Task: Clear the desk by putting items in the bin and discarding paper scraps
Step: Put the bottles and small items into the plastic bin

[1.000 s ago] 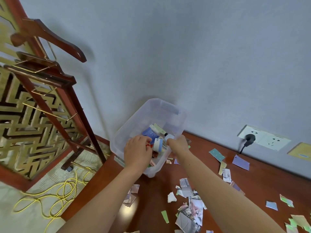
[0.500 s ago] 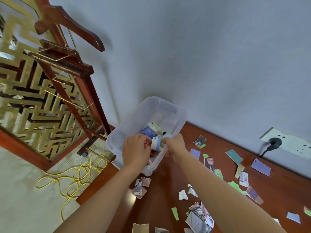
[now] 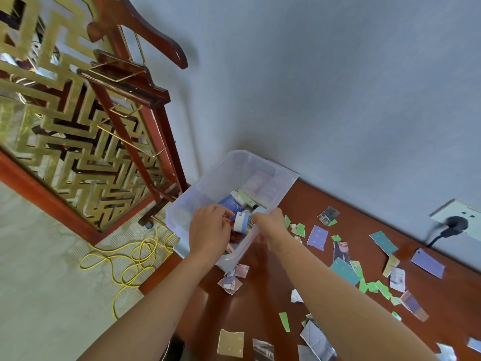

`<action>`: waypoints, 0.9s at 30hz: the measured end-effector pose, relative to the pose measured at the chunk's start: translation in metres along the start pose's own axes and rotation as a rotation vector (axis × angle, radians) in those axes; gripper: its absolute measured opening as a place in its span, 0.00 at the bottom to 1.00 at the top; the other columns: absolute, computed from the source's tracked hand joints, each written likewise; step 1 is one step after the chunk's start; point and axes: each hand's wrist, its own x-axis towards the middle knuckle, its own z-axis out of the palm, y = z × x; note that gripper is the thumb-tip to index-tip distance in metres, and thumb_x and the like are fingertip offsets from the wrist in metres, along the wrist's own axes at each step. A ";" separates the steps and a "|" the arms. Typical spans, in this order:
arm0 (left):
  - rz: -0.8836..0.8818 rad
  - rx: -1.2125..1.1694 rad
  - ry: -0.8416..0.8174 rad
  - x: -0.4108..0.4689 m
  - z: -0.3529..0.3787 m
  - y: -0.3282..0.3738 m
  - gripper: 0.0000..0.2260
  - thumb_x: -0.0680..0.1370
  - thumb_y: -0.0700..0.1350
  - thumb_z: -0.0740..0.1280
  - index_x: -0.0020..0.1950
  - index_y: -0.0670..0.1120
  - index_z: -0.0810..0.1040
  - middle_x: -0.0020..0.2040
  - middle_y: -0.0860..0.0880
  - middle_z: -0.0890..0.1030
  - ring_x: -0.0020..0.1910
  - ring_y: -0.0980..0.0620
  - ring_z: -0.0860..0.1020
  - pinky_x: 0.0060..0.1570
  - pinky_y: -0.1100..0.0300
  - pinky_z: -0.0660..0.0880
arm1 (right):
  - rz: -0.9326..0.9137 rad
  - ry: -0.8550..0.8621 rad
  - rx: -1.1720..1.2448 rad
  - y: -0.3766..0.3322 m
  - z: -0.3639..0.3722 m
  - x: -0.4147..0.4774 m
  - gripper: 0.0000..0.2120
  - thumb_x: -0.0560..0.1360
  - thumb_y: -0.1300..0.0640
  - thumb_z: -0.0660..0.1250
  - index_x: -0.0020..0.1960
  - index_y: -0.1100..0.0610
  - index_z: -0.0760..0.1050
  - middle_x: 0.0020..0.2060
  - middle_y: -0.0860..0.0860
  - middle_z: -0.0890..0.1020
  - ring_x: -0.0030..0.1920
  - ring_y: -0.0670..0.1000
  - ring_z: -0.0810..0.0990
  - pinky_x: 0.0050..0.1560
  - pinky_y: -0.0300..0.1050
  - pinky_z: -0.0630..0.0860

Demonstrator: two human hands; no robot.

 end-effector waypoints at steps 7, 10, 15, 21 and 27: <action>-0.024 0.038 0.016 -0.004 0.003 -0.008 0.11 0.74 0.41 0.64 0.48 0.55 0.81 0.49 0.56 0.81 0.50 0.51 0.74 0.49 0.52 0.75 | 0.000 -0.037 -0.055 0.000 0.009 -0.001 0.28 0.74 0.64 0.64 0.71 0.58 0.60 0.54 0.59 0.74 0.51 0.58 0.78 0.38 0.53 0.82; -0.049 0.037 0.024 -0.001 0.003 -0.013 0.10 0.75 0.41 0.64 0.47 0.55 0.81 0.49 0.56 0.81 0.50 0.51 0.75 0.49 0.53 0.75 | 0.027 -0.047 -0.028 0.003 0.012 0.001 0.29 0.74 0.64 0.65 0.72 0.58 0.58 0.54 0.58 0.73 0.55 0.59 0.77 0.50 0.61 0.81; -0.052 0.028 0.015 0.001 0.003 -0.016 0.10 0.75 0.40 0.63 0.49 0.54 0.81 0.50 0.55 0.80 0.51 0.51 0.74 0.51 0.54 0.74 | 0.031 -0.028 0.013 0.006 0.015 0.004 0.28 0.74 0.65 0.64 0.72 0.57 0.59 0.53 0.57 0.73 0.55 0.60 0.78 0.51 0.62 0.81; -0.044 0.041 -0.003 -0.002 0.006 -0.017 0.11 0.76 0.41 0.63 0.49 0.55 0.81 0.51 0.55 0.80 0.50 0.52 0.73 0.47 0.57 0.74 | 0.040 -0.045 0.012 0.005 0.012 0.001 0.27 0.74 0.66 0.64 0.71 0.57 0.61 0.58 0.60 0.74 0.56 0.62 0.78 0.41 0.61 0.82; -0.042 0.041 0.008 -0.006 0.010 -0.010 0.09 0.77 0.43 0.65 0.51 0.55 0.81 0.50 0.56 0.80 0.49 0.54 0.74 0.45 0.59 0.75 | 0.088 -0.044 -0.070 0.002 0.001 -0.006 0.27 0.75 0.65 0.65 0.71 0.59 0.58 0.56 0.61 0.74 0.51 0.62 0.81 0.33 0.55 0.82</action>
